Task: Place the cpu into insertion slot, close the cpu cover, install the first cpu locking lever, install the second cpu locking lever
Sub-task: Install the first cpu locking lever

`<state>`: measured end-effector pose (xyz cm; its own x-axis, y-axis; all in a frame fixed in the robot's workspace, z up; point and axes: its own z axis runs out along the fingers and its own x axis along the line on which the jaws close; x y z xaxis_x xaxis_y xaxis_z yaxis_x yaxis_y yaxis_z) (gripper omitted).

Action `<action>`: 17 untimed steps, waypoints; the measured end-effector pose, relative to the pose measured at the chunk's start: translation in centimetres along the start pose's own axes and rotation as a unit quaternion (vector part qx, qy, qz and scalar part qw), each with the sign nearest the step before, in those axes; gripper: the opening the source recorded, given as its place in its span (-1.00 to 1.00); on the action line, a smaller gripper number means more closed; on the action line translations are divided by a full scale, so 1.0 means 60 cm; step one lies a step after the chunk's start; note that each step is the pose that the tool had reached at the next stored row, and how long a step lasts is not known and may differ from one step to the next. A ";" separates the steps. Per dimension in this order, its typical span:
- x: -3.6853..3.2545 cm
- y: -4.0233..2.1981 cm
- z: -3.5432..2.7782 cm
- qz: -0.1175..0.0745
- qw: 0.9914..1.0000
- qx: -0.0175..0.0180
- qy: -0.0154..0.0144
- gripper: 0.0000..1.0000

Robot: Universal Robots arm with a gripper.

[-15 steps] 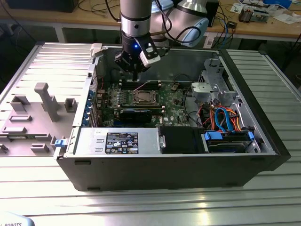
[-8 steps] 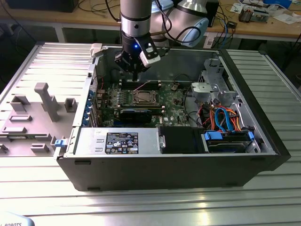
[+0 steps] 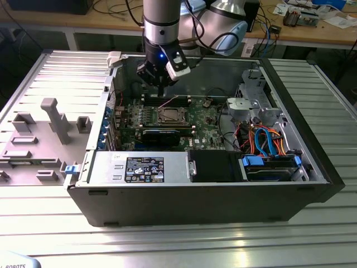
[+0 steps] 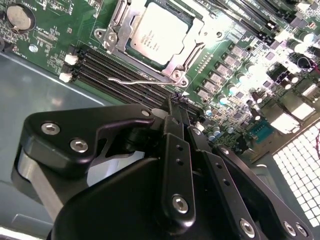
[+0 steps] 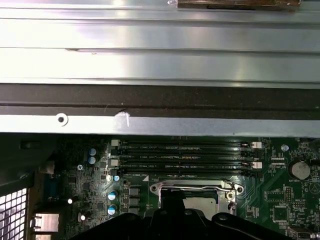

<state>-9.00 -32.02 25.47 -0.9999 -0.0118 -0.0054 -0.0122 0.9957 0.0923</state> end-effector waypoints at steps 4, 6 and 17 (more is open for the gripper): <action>-0.005 0.000 0.006 0.000 1.000 -0.001 0.000 -0.79; -0.008 -0.001 0.008 0.001 1.000 -0.001 0.000 -0.79; -0.011 -0.001 0.010 0.001 1.000 -0.001 0.000 -0.79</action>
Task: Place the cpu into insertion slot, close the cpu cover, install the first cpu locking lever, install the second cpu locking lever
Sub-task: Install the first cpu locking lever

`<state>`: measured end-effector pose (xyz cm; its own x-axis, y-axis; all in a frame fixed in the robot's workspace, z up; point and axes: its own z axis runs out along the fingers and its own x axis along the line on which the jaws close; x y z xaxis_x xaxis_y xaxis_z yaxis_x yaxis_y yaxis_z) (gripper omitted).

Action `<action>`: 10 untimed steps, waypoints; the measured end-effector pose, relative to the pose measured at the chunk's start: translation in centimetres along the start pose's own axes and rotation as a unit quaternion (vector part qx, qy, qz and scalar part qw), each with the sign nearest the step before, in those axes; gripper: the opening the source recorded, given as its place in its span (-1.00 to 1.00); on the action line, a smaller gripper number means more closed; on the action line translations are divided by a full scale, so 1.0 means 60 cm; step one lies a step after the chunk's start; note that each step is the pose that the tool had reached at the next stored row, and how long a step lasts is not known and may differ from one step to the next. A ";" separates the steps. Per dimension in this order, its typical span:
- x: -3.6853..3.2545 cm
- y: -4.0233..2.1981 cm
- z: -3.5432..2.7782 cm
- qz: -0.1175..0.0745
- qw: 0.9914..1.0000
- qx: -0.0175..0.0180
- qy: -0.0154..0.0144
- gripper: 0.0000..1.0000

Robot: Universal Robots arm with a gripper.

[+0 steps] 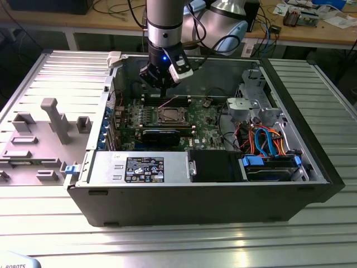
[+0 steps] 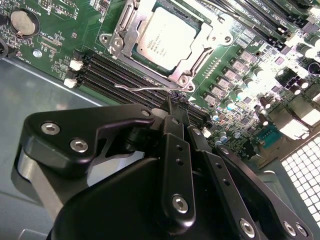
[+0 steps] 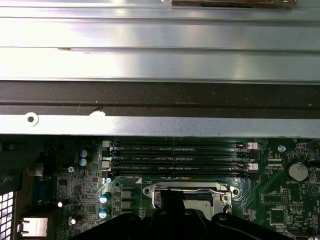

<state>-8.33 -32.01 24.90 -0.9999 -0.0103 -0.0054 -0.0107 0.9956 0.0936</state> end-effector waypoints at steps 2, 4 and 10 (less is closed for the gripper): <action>0.000 0.000 0.000 0.000 1.000 0.000 0.000 -0.79; 0.000 0.000 0.000 0.000 1.000 0.000 0.000 -0.79; -0.002 0.000 0.004 0.000 1.000 -0.005 0.000 -0.79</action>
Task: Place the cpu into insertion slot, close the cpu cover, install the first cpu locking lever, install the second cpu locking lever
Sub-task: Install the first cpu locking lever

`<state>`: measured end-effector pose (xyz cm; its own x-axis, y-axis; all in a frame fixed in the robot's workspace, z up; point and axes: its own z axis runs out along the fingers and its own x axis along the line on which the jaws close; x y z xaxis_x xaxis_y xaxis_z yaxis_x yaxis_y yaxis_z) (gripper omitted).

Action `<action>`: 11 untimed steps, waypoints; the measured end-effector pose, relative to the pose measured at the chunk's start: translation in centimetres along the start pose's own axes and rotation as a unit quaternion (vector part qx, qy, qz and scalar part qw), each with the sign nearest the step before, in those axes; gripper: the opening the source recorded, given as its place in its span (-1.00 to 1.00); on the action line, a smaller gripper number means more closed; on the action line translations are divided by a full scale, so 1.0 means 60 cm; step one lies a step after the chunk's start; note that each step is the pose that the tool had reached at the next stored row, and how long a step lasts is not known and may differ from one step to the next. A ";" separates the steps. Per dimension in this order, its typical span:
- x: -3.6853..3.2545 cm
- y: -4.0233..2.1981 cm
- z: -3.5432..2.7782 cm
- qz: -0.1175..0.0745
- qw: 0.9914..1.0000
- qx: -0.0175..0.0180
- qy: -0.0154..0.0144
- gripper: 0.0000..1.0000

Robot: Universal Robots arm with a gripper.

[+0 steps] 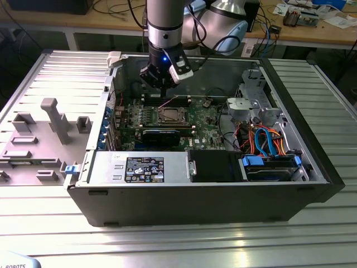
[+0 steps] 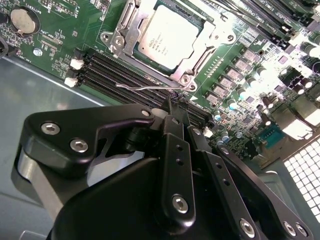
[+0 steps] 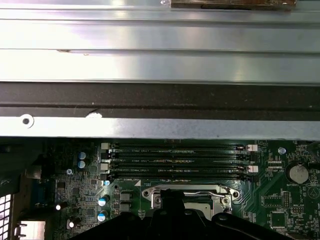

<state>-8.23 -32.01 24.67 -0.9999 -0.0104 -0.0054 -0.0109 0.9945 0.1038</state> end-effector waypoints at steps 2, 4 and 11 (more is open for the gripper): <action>-0.001 0.000 0.001 0.000 1.000 0.000 0.000 -0.79; -0.001 0.000 0.002 0.000 1.000 0.000 0.000 -0.79; -0.006 0.000 0.011 0.000 1.000 -0.002 0.000 -0.79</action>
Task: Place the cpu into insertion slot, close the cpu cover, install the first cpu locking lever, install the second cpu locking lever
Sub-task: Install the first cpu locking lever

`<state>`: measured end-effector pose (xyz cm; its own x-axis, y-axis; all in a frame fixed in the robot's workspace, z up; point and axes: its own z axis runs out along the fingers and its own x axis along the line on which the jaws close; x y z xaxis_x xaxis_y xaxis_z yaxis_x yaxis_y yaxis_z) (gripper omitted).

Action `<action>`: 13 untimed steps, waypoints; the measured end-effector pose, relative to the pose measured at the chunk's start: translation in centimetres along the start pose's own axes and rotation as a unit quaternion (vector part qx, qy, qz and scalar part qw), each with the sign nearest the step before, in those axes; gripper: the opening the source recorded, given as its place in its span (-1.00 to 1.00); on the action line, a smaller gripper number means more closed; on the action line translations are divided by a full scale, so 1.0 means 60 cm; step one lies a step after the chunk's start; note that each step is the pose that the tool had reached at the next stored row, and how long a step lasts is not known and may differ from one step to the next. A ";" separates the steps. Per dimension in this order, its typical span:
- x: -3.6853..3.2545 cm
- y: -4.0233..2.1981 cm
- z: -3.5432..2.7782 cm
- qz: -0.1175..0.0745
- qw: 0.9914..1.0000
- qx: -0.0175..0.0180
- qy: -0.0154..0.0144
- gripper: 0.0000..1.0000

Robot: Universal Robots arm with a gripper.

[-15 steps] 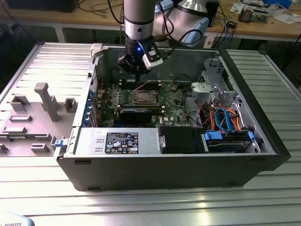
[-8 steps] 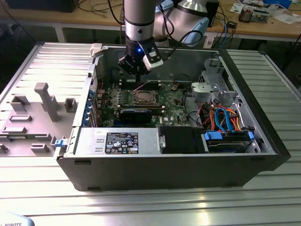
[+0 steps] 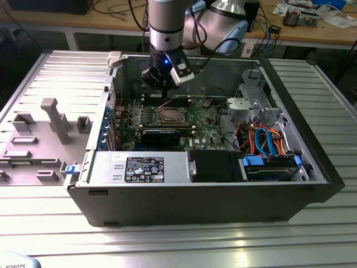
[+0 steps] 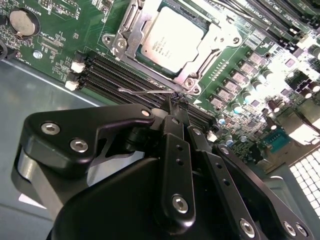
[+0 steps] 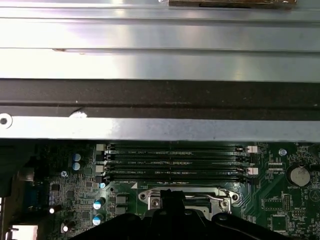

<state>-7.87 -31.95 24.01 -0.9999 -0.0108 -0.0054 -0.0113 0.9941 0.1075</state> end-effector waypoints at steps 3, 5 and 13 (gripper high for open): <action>-0.001 0.000 0.003 -0.005 1.000 0.000 0.000 -0.79; -0.002 0.000 0.005 -0.015 1.000 0.000 0.002 -0.79; -0.005 0.004 0.009 -0.020 1.000 0.001 0.002 -0.79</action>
<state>-7.55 -31.64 23.48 -0.9987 -0.0505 -0.0054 -0.0508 0.9931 0.1053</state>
